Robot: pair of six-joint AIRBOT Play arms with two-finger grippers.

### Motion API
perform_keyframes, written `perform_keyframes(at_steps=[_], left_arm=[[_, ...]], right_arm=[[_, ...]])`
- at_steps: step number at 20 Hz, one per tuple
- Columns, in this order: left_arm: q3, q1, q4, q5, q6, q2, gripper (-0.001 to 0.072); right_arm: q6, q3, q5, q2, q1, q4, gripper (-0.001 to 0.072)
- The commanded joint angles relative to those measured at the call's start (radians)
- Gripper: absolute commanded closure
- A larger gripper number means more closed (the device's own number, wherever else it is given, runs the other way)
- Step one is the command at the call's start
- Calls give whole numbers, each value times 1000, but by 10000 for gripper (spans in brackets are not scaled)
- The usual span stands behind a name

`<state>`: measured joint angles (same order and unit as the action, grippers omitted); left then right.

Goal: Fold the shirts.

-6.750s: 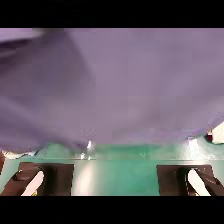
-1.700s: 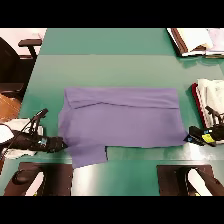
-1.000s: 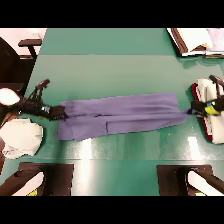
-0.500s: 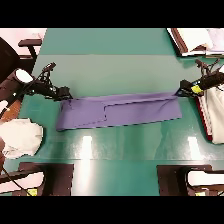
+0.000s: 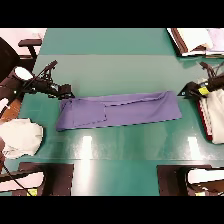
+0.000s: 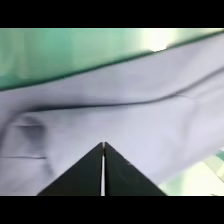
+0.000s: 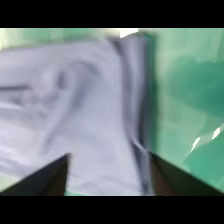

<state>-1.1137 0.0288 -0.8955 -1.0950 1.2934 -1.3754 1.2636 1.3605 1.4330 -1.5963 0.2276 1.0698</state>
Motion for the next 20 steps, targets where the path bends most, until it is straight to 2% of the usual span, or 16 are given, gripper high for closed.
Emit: perform_keyframes(at_steps=[1, 3, 4, 6, 8, 9, 10, 12, 13, 18, 20], left_arm=[[-2, -8, 147, -4, -29, -2, 685], [-2, -60, 166, 49, -27, -2, 685], [-2, -103, 161, 87, -26, -2, 686], [-4, -184, 144, 166, 28, -6, 686], [-37, -241, 140, 194, 66, -40, 686], [-65, -267, 139, 191, 68, -70, 686], [-92, -292, 140, 190, 69, -98, 686], [-144, -349, 139, 203, 80, -160, 686], [-169, -377, 140, 211, 105, -196, 685], [-282, -491, 139, 218, 150, -355, 686], [-327, -522, 139, 219, 151, -404, 686]], right_arm=[[-24, -116, -4, -4, 119, -8, 108], [-47, -182, -21, -28, 145, -34, 116], [-92, -212, -22, -46, 146, -93, 118], [-140, -230, -32, -81, 129, -208, 144], [-147, -212, -65, -101, 87, -258, 164], [-147, -189, -74, -111, 55, -266, 223], [-147, -164, -76, -119, 25, -266, 324], [-147, -117, -73, -121, -27, -264, 611], [-146, -83, -60, -121, -47, -264, 695], [-109, 77, 27, 5, -103, -282, 695], [-109, 113, 27, 87, -138, -369, 695]])
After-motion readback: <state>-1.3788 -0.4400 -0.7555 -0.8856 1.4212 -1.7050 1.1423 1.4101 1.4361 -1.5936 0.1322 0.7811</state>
